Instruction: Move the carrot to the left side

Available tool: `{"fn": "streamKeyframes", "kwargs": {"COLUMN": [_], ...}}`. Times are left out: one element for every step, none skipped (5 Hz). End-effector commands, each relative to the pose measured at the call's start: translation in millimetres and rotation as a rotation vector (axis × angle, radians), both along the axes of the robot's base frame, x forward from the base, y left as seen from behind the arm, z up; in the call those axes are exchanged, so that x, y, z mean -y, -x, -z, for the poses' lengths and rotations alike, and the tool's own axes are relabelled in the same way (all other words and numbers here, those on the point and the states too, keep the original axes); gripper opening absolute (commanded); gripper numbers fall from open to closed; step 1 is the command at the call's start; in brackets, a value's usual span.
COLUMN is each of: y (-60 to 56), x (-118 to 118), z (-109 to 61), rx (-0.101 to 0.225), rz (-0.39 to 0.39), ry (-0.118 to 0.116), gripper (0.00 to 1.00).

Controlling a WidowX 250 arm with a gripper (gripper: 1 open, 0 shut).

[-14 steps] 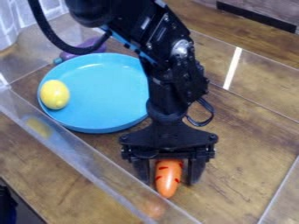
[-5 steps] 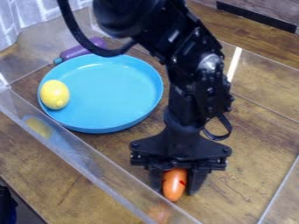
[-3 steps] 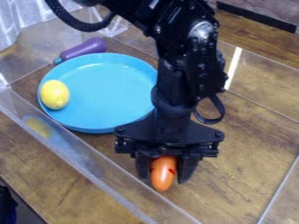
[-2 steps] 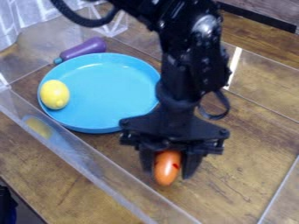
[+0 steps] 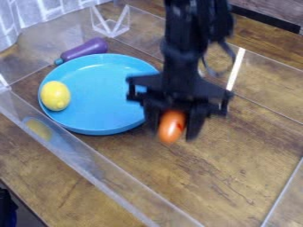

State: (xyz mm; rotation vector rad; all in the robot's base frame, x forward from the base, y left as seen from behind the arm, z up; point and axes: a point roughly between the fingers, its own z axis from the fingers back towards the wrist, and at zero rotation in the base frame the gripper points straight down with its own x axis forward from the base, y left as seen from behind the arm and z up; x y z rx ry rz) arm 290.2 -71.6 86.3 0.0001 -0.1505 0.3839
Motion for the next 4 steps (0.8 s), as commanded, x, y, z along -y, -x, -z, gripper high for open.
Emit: {"fn": "streamKeyframes", "kwargs": {"y": [-25.6,-38.8,-51.9,-70.5], "x": [-13,-23,-29,-29], "z": [-39.2,-54.7,-54.5,-47.8], "rx": [0.08,0.093,0.089,0.084], "rz": [-0.04,-0.089,-0.099,-0.04], "ry": [0.046,0.06,0.054,0.048], "gripper": [0.0,0.0,0.0,0.0]}}
